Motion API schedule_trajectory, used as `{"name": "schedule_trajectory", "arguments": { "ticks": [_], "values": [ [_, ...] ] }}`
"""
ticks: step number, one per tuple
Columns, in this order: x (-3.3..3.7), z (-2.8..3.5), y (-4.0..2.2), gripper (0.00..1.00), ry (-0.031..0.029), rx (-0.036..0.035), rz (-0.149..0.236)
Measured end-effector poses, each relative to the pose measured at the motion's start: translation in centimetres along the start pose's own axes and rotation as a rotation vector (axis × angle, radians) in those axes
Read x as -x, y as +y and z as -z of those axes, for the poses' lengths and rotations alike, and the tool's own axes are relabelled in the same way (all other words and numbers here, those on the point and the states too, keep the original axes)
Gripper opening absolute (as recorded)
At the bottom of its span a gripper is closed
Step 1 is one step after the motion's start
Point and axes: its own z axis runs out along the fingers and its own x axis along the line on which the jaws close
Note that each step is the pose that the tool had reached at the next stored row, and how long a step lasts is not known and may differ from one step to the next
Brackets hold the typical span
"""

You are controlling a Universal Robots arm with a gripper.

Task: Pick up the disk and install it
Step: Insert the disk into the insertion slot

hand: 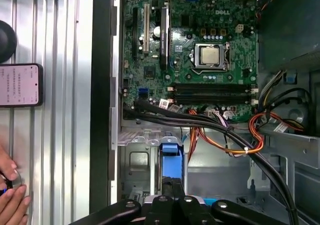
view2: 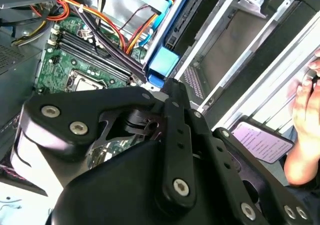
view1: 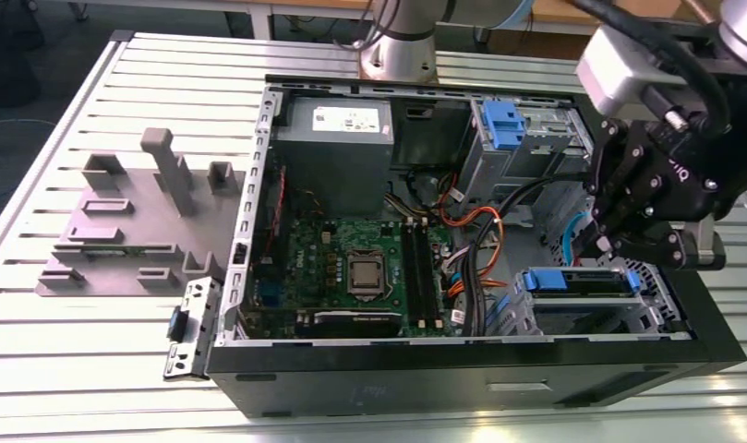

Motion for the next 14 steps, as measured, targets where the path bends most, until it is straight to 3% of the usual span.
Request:
{"name": "schedule_trajectory", "arguments": {
  "ticks": [10, 14],
  "values": [
    [-0.02, -1.81, -0.04, 0.11, 0.0001, -0.0008, 0.0],
    [-0.02, -1.91, -0.04, 0.11, 0.0003, -0.0009, 0.0]
  ]
}}
